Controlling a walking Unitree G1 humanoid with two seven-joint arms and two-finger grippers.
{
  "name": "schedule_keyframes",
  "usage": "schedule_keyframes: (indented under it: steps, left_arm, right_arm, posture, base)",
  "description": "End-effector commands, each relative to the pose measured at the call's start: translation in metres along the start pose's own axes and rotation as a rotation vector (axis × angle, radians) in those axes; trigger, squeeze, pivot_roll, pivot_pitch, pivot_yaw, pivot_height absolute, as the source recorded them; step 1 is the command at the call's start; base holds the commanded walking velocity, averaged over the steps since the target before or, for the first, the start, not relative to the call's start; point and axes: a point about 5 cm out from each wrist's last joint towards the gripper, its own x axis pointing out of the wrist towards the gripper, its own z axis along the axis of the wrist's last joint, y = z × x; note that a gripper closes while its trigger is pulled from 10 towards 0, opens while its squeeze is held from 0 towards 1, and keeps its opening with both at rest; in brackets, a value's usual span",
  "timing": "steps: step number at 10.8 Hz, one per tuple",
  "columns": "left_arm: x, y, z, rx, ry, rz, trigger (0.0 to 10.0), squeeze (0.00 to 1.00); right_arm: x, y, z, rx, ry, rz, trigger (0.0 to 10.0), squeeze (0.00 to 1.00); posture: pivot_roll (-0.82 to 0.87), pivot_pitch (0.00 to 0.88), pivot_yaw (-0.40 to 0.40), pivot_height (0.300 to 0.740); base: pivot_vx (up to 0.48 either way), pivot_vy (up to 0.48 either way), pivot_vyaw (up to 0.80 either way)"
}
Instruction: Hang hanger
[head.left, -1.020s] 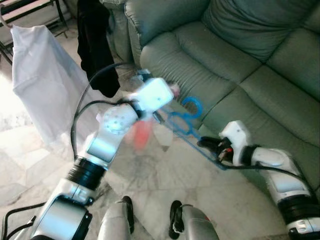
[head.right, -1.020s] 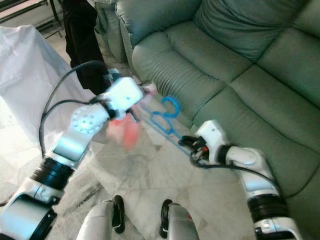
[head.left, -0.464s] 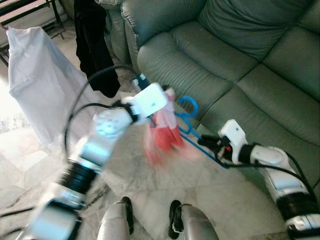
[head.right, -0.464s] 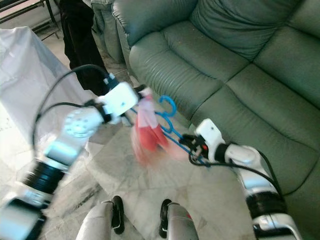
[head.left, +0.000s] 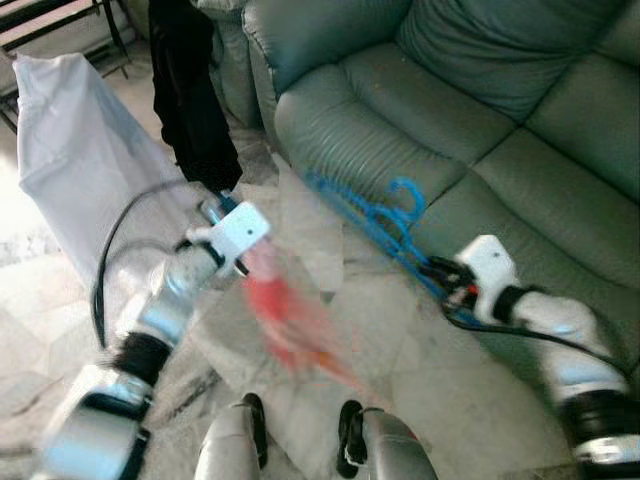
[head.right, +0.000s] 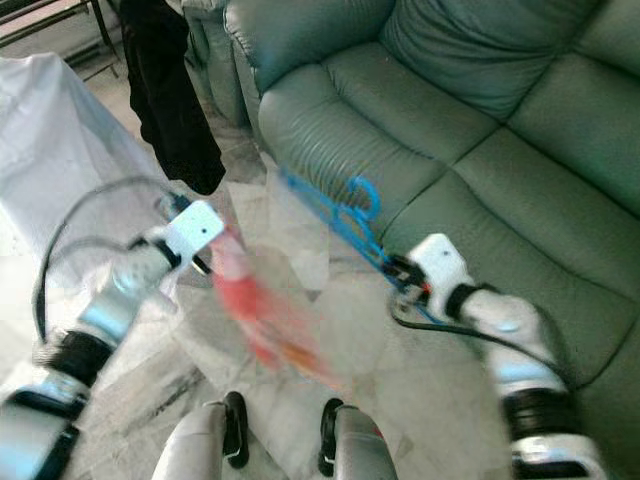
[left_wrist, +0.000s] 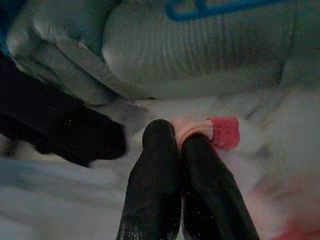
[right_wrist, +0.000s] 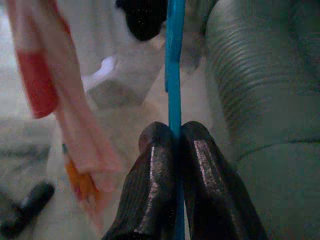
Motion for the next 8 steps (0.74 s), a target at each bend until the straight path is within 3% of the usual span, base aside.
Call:
schedule_keyframes:
  steps: [1,2,3,5,8]
  left_arm:
    - [-0.002,-0.006,-0.004,-0.049,-0.013,-0.024,10.0,0.0]
    - [-0.004,-0.015,-0.002,0.055,-0.053,-0.106,10.0,0.0]
    - [-0.008,-0.02,-0.012,0.359,-0.03,-0.219,10.0,0.0]
    - [-0.001,0.018,0.007,0.301,-0.058,-0.098,10.0,0.0]
    - [0.004,0.041,0.032,0.319,-0.13,-0.007,10.0,0.0]
  right_arm:
    - [-0.001,0.004,0.0,-0.046,-0.01,-0.02,10.0,0.0]
    - [0.004,0.013,0.003,-0.083,-0.017,0.026,10.0,0.0]
    - [0.005,0.015,0.007,-0.092,-0.014,0.079,10.0,0.0]
    - [-0.001,0.021,0.016,-0.047,0.0,0.227,10.0,0.0]
    - [-0.018,0.028,0.011,-0.051,0.053,0.357,10.0,0.0]
  posture:
    - [-0.04,0.211,-0.021,0.74]
    - [-0.03,0.212,-0.021,0.74]
    - [-0.03,0.216,-0.024,0.74]
    - [-0.04,0.235,-0.012,0.74]
    - [-0.05,0.241,-0.004,0.74]
  base:
    - [0.0,0.0,0.0]
    - [0.0,0.0,0.0]
    - [0.0,0.0,0.0]
    - [0.0,0.0,0.0]
    - [0.0,0.0,0.0]
